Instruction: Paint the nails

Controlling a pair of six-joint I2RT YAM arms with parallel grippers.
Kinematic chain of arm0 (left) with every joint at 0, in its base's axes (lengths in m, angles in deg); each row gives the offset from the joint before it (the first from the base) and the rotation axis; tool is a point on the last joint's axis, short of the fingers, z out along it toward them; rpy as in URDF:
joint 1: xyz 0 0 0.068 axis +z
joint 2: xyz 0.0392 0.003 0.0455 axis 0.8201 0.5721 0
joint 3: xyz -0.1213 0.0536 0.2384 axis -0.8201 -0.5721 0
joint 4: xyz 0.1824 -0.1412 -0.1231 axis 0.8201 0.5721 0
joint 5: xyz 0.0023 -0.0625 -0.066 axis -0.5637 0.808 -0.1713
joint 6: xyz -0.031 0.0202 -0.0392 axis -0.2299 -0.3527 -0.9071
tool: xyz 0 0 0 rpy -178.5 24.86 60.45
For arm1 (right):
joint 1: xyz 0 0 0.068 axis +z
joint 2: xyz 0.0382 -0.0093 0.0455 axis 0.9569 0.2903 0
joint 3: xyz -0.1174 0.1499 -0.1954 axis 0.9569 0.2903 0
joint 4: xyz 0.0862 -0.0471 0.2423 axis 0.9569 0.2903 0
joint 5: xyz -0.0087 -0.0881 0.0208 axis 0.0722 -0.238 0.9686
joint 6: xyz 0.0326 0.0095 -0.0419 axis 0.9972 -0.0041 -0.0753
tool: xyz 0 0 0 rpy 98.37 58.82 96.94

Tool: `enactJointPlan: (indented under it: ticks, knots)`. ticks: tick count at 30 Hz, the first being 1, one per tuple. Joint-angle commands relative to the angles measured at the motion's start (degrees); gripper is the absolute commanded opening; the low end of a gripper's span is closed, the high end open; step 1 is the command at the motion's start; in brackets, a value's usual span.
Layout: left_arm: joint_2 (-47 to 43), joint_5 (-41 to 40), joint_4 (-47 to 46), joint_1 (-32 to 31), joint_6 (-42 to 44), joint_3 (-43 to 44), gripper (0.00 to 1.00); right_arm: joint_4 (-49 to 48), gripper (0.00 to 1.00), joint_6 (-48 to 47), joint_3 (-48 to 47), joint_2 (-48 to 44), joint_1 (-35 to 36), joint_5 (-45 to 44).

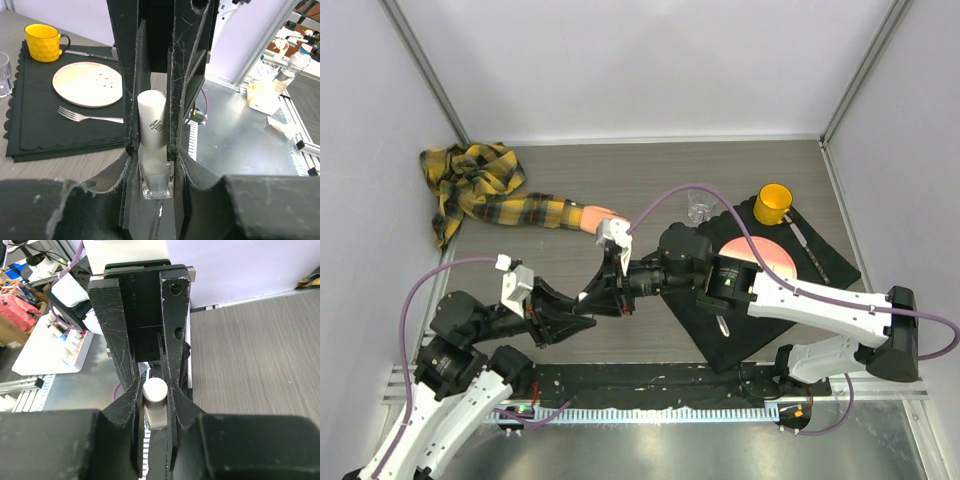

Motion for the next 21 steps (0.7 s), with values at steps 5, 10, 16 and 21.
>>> enactJointPlan:
  ticks: [5, 10, 16, 21]
  knots:
    - [0.13, -1.52, -4.73, -0.19, 2.64, 2.05, 0.00, 9.26, 0.47, 2.20, -3.97, -1.90, 1.26, -13.31]
    - [-0.40, -5.56, -3.48, -0.27, 3.69, 2.22, 0.00, 11.38, 0.72, 5.98, -4.68, -5.15, 4.42, -28.43]
    - [0.22, -7.50, -2.08, -0.18, 4.14, 2.57, 0.00, 13.58, 0.73, 9.32, -7.23, -4.10, 8.46, -37.57]
    - [1.10, -8.99, -1.29, -0.18, 4.40, 2.84, 0.00, 13.75, 0.66, 10.20, -10.38, -1.20, 10.04, -39.34]
